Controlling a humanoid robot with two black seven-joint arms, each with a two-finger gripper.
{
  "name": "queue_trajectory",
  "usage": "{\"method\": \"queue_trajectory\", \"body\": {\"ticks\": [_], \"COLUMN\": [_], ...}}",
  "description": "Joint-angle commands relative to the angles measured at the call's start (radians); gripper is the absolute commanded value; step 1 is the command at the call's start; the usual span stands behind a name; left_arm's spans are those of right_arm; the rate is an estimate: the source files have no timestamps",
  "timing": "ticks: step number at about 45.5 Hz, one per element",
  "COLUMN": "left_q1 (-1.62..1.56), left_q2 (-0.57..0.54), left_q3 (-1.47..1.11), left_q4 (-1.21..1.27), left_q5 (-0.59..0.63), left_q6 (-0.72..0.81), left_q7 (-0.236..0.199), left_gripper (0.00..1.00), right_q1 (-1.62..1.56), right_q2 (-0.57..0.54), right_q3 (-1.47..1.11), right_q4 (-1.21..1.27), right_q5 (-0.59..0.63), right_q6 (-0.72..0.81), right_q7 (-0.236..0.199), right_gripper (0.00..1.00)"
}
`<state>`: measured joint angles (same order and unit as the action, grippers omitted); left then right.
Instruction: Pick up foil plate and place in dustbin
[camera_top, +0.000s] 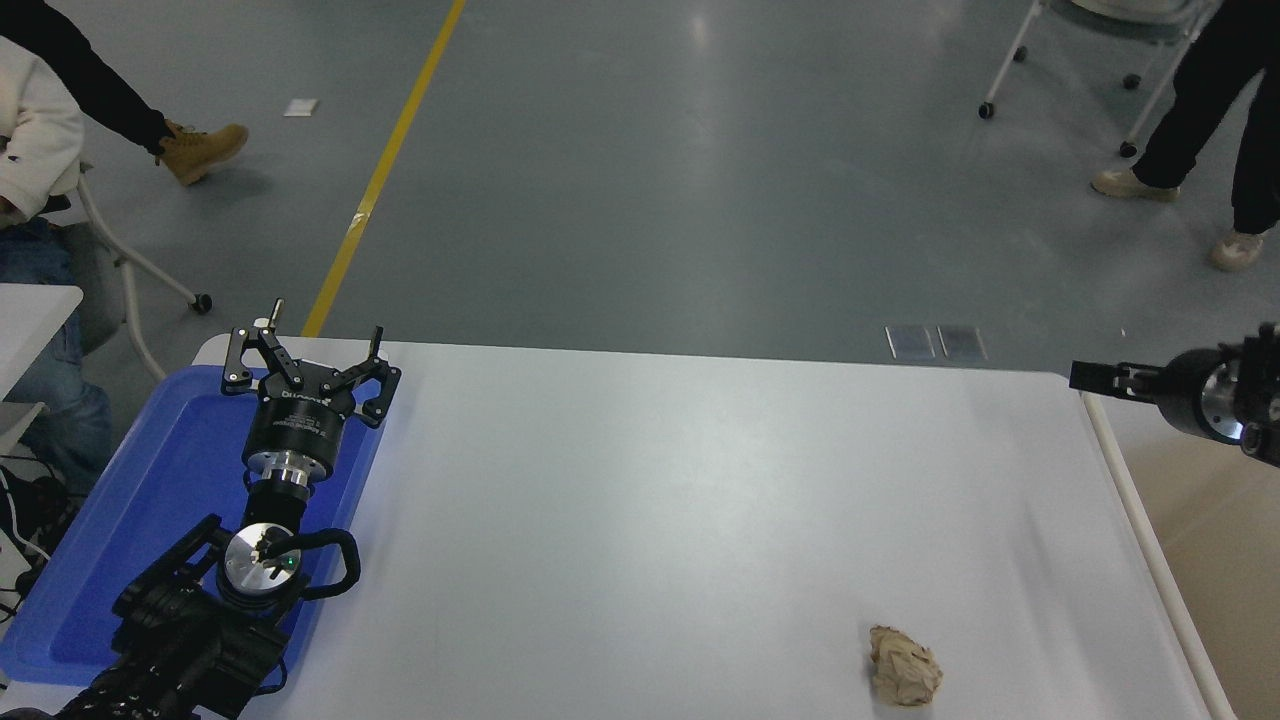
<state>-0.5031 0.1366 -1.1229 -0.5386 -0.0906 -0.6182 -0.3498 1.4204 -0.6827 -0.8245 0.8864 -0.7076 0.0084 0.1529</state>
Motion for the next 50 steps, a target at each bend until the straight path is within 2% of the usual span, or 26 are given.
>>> {"method": "queue_trajectory", "body": {"ticks": [1, 11, 21, 27, 34, 43, 50], "left_q1": [0.000, 0.000, 0.000, 0.000, 0.000, 0.000, 0.000], "left_q2": [0.000, 0.000, 0.000, 0.000, 0.000, 0.000, 0.000], "left_q3": [0.000, 0.000, 0.002, 0.002, 0.002, 0.002, 0.002], "left_q4": [-0.001, -0.001, -0.001, -0.001, -0.001, -0.001, -0.001], "left_q5": [0.000, 0.000, 0.000, 0.002, 0.002, 0.002, 0.000], "left_q6": [-0.002, -0.002, -0.003, -0.003, -0.003, -0.003, -0.002], "left_q7": [0.002, 0.002, 0.003, 0.003, 0.003, 0.003, 0.003], "left_gripper": [1.00, 1.00, 1.00, 1.00, 1.00, 1.00, 1.00], "right_q1": [0.285, 0.478, 0.632, 0.664, 0.759, 0.844, 0.910], "right_q2": [0.009, 0.055, 0.204, 0.268, 0.325, 0.334, 0.345], "right_q3": [-0.223, -0.366, -0.501, -0.515, -0.509, -0.429, -0.364], "right_q4": [0.201, 0.279, 0.397, 0.451, 0.538, 0.617, 0.641], "right_q5": [0.013, 0.014, 0.138, 0.157, 0.175, 0.312, 0.367], "right_q6": [-0.007, -0.002, 0.002, 0.008, 0.059, 0.198, 0.286], "right_q7": [-0.006, -0.006, -0.004, -0.003, -0.004, -0.006, -0.006], "right_gripper": [1.00, 1.00, 1.00, 1.00, 1.00, 1.00, 1.00]}}
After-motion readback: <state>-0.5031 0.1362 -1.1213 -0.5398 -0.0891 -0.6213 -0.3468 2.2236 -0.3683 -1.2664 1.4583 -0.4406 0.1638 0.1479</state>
